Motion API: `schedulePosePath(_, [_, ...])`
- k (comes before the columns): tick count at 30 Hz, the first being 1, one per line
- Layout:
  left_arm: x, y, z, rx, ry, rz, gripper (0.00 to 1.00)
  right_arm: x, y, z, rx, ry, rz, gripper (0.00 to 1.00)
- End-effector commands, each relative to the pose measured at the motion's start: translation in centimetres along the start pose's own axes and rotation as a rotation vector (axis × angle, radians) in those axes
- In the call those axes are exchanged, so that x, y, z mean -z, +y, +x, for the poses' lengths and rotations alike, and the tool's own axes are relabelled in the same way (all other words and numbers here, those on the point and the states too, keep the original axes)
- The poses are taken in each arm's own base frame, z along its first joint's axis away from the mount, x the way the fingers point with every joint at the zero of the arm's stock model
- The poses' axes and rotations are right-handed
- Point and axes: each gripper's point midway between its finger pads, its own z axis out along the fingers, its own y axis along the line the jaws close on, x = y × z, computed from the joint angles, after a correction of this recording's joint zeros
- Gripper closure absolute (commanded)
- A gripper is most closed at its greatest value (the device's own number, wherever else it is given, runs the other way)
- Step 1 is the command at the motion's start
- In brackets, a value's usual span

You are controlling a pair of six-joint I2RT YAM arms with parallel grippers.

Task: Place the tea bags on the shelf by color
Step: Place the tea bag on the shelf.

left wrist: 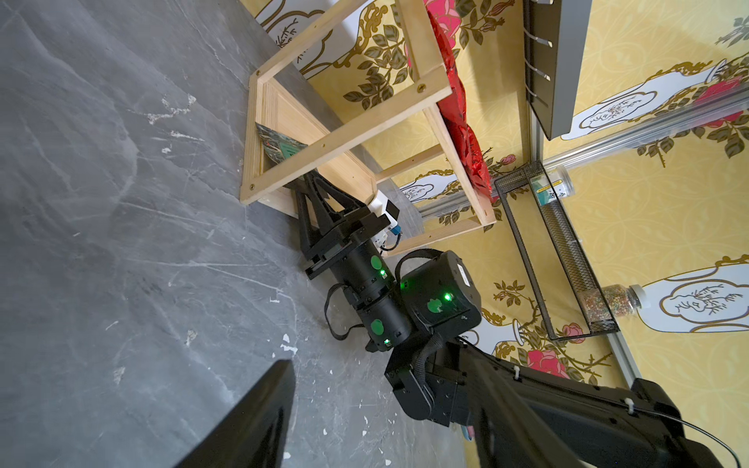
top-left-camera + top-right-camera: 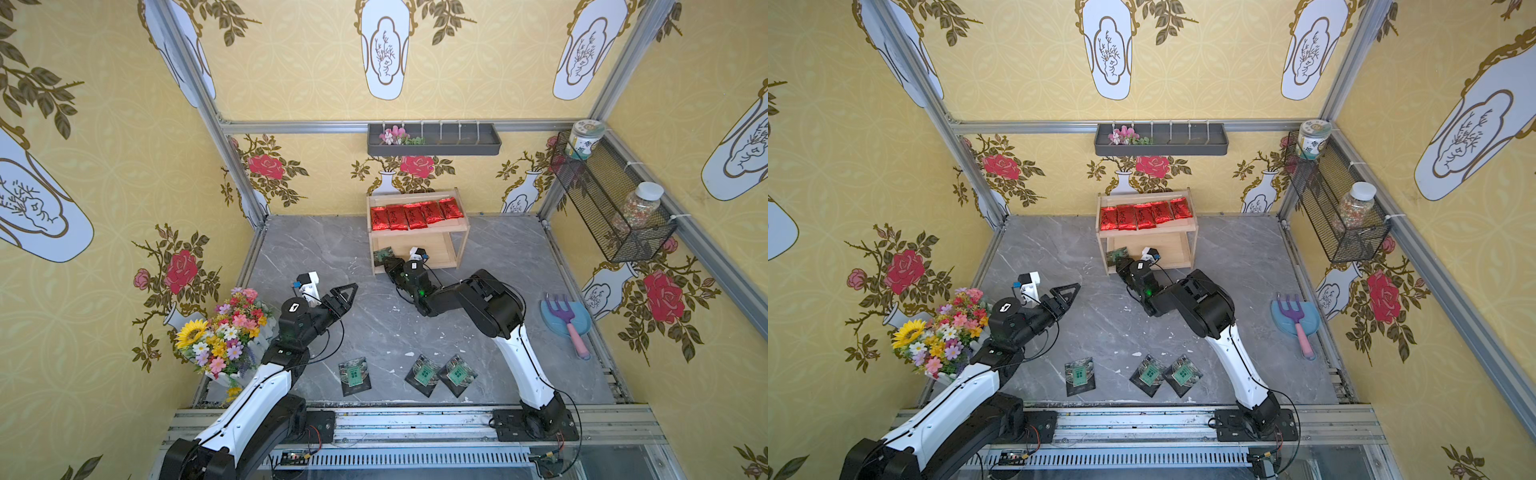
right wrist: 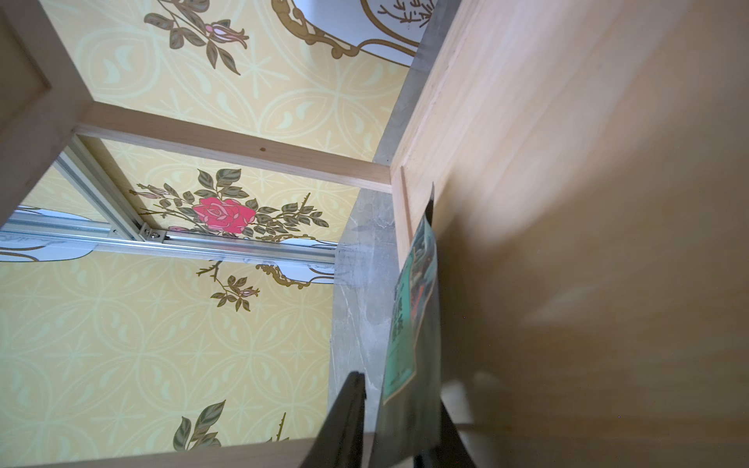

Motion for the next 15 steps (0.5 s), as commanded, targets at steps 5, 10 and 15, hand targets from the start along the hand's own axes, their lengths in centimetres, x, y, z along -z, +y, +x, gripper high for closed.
schedulePosePath(5, [0.0,-0.2,-0.2,-0.013,-0.007,0.018,0.27,0.3,0.3,0.1,-0.004,0.005,0.038,0.68])
schedulePosePath(10, [0.0,-0.1,-0.3,-0.012,-0.010,0.016,0.28,0.5,-0.3,0.5,-0.019,0.017,0.066,0.64])
schedulePosePath(15, [0.0,0.0,-0.3,-0.012,-0.011,0.016,0.28,0.7,-0.9,0.6,-0.031,0.026,0.080,0.62])
